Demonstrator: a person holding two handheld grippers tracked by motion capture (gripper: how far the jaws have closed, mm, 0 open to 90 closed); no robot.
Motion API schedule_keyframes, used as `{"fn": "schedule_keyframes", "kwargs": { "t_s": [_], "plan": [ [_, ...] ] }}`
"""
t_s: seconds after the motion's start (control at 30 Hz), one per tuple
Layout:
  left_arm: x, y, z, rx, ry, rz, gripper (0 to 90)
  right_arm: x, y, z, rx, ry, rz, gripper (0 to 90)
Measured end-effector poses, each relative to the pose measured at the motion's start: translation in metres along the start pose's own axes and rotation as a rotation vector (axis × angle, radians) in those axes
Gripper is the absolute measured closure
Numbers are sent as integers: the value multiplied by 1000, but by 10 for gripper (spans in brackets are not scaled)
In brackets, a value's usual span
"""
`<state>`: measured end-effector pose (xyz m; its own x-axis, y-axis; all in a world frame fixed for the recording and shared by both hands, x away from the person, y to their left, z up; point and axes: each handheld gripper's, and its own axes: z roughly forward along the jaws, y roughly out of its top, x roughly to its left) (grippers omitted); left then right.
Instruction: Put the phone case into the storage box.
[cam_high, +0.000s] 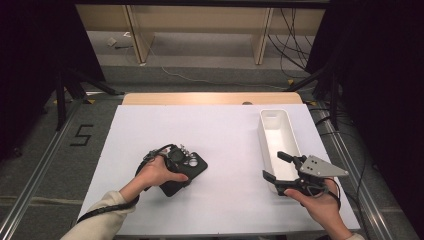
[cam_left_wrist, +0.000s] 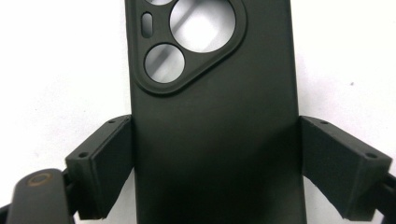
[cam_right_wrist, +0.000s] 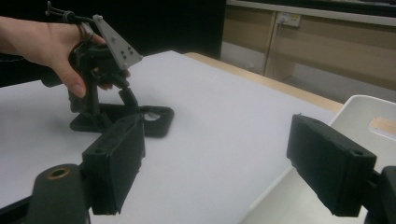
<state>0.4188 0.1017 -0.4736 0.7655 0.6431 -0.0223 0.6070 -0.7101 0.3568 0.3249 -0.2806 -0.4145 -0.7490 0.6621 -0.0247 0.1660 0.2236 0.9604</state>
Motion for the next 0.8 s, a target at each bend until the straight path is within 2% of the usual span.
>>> {"fn": "schedule_keyframes", "kwargs": {
  "t_s": [0.8],
  "plan": [
    [-2,-4,-3,-42,3,-9,159,0,0,0,-3,0,1,206]
  ]
}}
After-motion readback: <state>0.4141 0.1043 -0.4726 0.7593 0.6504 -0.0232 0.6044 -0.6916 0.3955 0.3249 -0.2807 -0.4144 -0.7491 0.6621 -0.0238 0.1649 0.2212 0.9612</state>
